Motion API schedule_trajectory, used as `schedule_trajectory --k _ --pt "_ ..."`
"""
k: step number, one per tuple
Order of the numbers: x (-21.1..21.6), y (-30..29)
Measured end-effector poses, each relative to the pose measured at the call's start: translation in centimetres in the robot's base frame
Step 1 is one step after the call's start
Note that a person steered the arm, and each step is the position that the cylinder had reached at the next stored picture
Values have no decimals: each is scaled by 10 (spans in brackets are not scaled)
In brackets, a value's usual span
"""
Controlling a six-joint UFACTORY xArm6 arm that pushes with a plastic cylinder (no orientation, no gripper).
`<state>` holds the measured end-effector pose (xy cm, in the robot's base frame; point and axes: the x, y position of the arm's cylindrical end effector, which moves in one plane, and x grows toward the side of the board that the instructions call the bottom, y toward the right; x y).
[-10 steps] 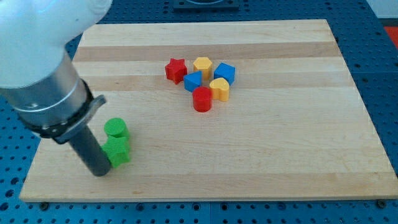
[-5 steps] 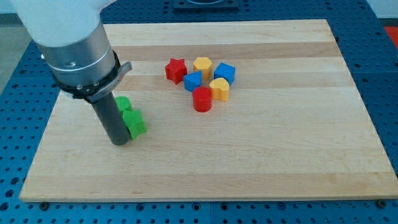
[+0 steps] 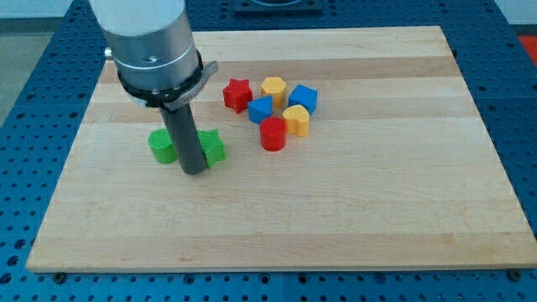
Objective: Arrange the green blocks horizontally at the left of the red circle
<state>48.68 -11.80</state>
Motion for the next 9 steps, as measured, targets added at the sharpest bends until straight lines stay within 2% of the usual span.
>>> schedule_trajectory --k 4,9 --pt "-18 -15" --pt "-28 25"
